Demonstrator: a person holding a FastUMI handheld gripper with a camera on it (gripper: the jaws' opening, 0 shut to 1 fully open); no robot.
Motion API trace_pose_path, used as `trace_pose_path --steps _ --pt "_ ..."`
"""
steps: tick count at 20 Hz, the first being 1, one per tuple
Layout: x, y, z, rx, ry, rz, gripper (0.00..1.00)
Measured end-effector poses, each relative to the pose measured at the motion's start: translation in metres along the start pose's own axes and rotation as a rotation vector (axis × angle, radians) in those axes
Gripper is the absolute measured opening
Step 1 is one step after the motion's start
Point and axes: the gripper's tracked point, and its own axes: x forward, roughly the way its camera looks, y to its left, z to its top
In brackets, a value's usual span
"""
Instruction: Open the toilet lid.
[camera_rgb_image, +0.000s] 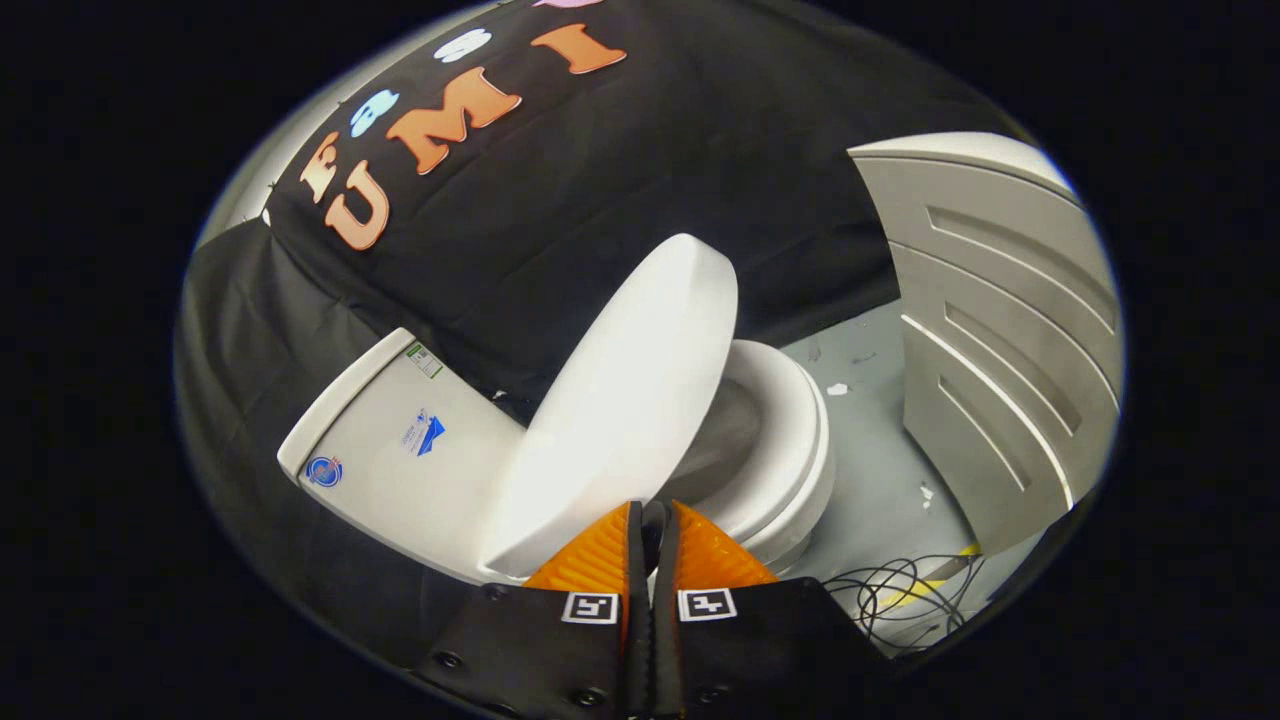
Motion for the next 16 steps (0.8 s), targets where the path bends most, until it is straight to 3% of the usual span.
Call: trace_pose_path --steps 16 --pt "-0.015 0.062 0.032 -0.179 -0.076 -0.041 0.08"
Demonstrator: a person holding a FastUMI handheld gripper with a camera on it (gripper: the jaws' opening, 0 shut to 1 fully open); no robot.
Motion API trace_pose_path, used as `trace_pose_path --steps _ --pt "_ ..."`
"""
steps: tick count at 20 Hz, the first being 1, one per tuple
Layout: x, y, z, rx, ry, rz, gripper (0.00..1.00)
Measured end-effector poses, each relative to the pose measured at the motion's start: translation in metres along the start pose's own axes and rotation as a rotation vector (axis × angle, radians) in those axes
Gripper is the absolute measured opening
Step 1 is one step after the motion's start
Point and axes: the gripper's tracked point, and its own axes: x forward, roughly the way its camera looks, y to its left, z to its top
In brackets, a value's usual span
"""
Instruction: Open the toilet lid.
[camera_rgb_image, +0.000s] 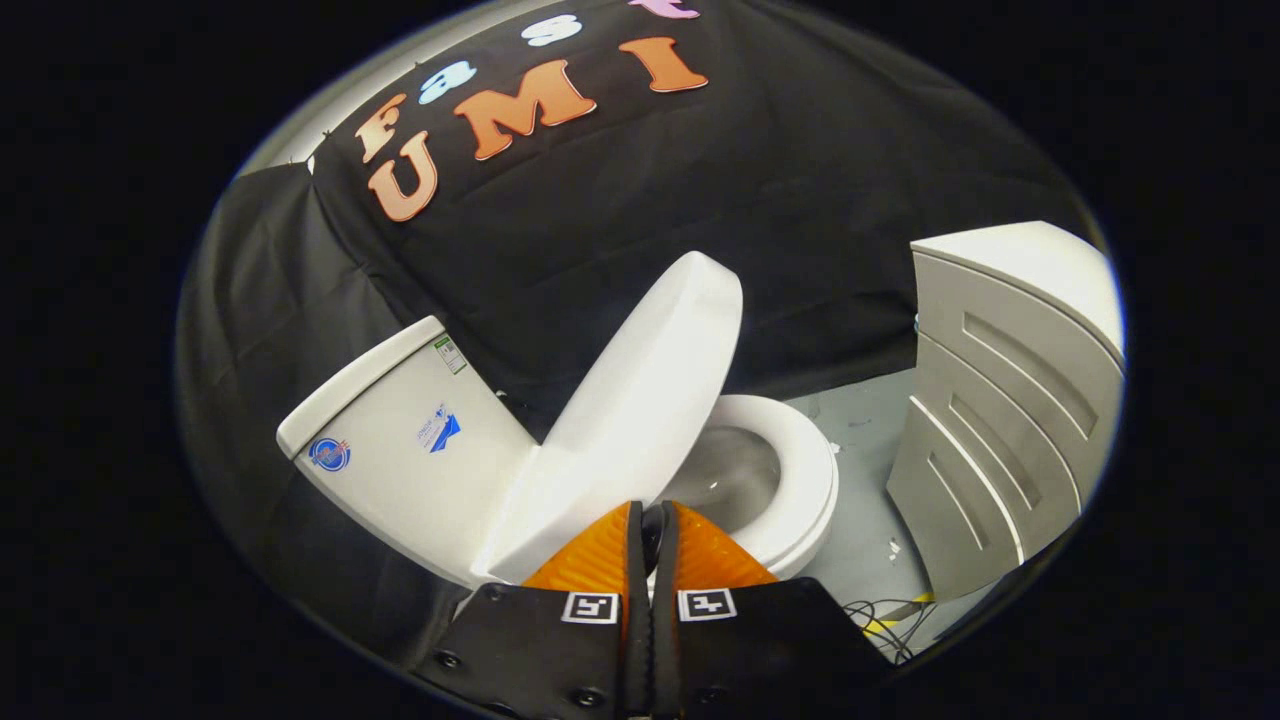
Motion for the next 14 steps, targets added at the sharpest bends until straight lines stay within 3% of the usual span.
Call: trace_pose_path --steps 14 --pt "-0.008 0.04 0.019 -0.107 -0.018 -0.081 0.08"
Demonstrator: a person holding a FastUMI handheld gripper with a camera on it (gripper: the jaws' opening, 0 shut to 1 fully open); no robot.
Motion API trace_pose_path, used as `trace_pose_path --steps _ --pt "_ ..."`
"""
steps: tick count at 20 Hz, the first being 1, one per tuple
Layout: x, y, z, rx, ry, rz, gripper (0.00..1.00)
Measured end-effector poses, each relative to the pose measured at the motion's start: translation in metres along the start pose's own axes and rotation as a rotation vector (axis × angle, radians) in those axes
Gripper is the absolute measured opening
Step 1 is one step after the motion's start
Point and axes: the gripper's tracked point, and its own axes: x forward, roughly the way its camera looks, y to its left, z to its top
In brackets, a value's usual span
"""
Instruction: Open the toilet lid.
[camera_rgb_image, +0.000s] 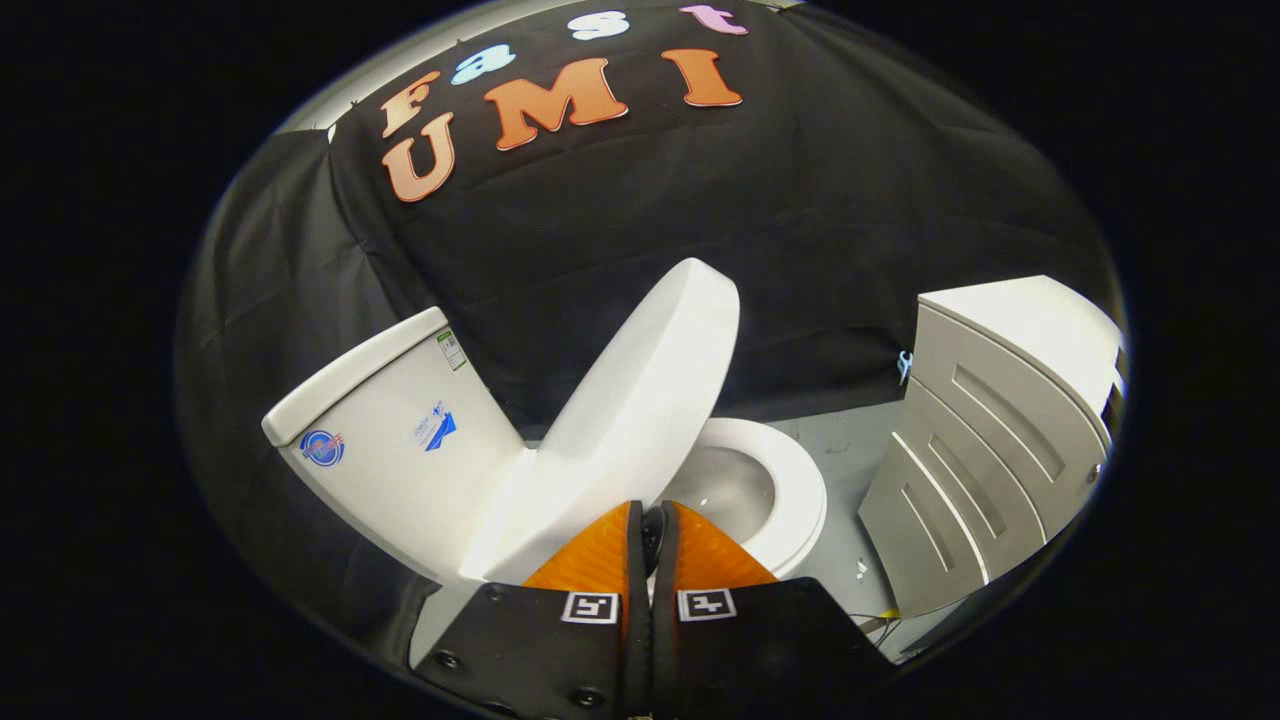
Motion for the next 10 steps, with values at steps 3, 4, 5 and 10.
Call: trace_pose_path --steps 3,4,5,10 --pt "-0.005 0.013 0.003 -0.061 -0.01 -0.019 0.08" --pt "-0.006 0.018 0.006 -0.078 -0.014 -0.027 0.08" --pt "-0.006 0.022 0.009 -0.095 -0.014 -0.037 0.08" --pt "-0.01 0.046 0.021 -0.144 -0.014 -0.075 0.08"
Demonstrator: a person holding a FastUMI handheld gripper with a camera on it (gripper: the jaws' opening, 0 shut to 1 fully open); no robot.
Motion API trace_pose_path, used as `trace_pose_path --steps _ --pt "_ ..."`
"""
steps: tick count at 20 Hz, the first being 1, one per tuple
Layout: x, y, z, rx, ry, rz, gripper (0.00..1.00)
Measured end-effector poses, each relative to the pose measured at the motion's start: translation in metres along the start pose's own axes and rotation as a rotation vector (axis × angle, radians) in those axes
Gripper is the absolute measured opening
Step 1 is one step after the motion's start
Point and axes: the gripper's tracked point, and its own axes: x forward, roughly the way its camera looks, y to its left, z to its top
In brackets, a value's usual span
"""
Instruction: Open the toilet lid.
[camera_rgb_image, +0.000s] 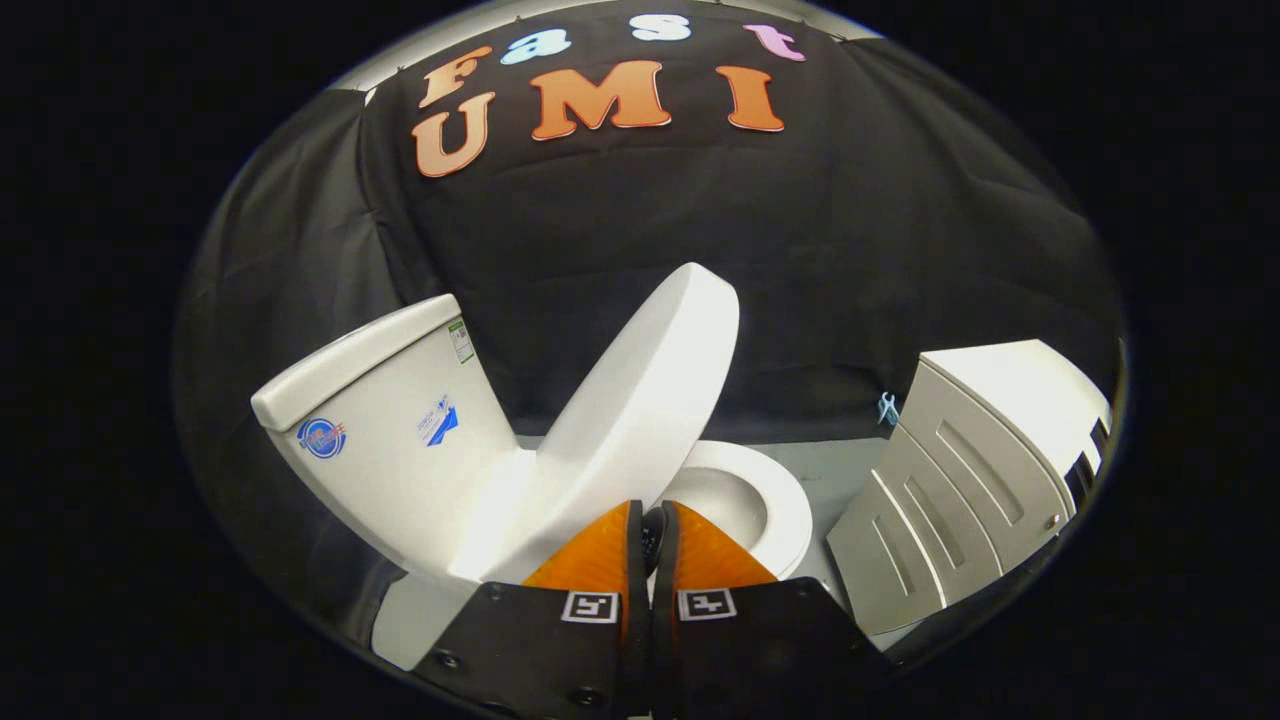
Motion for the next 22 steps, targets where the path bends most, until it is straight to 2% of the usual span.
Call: trace_pose_path --steps 7,22 --pt "-0.009 0.037 0.023 -0.082 -0.046 -0.049 0.08" --pt "-0.016 0.117 0.054 -0.239 -0.106 -0.081 0.08"
